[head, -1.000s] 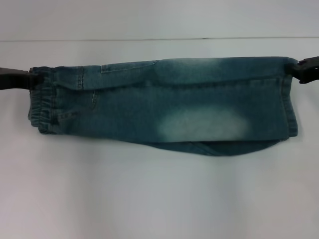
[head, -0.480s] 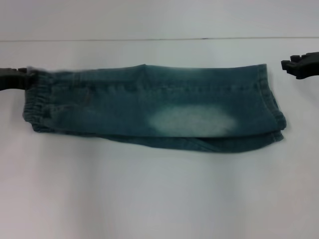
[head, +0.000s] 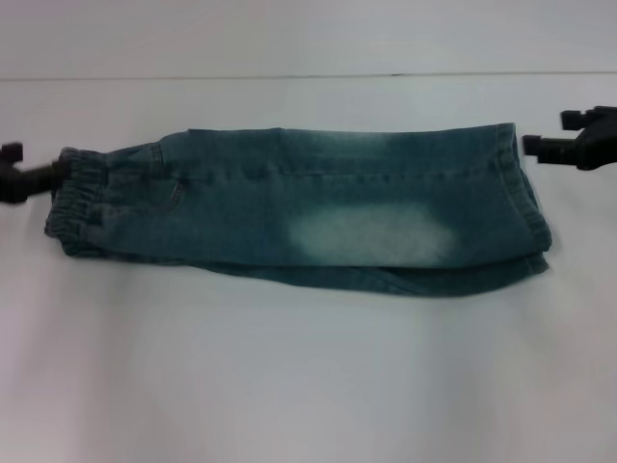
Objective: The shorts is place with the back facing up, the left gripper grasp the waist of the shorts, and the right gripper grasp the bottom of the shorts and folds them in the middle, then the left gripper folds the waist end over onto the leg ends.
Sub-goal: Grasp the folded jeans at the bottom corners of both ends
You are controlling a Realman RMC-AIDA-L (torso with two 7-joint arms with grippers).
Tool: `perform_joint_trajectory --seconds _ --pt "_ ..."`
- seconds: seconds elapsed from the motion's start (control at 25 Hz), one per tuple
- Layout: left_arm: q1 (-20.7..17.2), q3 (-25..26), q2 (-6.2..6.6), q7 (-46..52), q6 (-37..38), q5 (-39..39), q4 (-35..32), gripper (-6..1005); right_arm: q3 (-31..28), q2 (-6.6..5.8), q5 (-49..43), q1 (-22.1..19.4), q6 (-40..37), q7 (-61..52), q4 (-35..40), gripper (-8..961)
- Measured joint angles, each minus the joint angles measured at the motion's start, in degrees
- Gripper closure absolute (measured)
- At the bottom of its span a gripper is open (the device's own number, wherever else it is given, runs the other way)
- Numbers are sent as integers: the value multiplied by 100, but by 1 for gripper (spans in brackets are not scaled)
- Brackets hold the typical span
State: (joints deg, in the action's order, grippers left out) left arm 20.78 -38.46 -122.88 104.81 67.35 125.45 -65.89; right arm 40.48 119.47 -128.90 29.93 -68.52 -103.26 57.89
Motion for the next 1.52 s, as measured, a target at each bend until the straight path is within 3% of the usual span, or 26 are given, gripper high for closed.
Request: perform_joint_trajectory --seconds 0.2,0.4,0.56,0.84,1.12,1.52 --pt "-340 341 -9 -966 838 -269 53 222 -41 -7 507 -258 -899 459 157 142" --pt "-497 592 -17 -1462 872 -251 413 80 -19 2 732 -392 -1396 869 85 25" --pt "-473 733 -74 -1911 543 -270 798 82 11 18 790 -417 -1947 1226 -15 26" --pt "-220 745 -64 -2520 -331 -277 1641 86 206 40 875 -381 -2839 1915 -309 29" --pt "-15 749 -76 -2998 -804 -515 2032 90 792 66 892 -175 -2801 1826 -655 34" --pt "152 672 31 -3122 -818 -523 2304 96 863 66 1017 -51 -2824 1568 -761 43"
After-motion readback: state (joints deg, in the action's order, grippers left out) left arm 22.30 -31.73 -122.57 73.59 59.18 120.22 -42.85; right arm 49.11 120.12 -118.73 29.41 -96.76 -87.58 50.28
